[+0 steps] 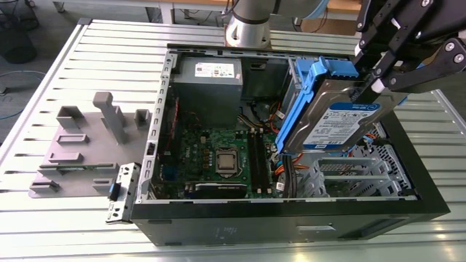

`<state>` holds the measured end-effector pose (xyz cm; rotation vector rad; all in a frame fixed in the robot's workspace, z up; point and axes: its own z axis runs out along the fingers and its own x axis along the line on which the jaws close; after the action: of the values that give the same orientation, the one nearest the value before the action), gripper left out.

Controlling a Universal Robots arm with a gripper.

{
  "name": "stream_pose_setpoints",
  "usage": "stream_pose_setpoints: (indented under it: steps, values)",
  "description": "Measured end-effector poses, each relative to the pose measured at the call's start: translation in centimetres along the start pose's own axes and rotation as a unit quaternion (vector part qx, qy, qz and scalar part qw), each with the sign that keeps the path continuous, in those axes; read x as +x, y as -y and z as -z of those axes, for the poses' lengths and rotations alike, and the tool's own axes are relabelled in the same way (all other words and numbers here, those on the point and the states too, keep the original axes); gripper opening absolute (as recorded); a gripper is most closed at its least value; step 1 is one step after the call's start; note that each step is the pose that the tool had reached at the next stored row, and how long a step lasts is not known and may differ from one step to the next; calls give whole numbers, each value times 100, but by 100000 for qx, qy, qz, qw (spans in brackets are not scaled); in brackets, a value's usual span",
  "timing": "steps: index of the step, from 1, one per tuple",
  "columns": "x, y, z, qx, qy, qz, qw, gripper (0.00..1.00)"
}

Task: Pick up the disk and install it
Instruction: 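Insert the disk into the insertion slot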

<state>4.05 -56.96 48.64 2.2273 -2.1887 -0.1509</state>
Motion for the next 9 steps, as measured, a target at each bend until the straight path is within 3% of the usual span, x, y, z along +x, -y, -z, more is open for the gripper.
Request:
stream_pose_setpoints:
  steps: [9]
  values:
    - [2,67,-4,-78,2,-6,100000,35]
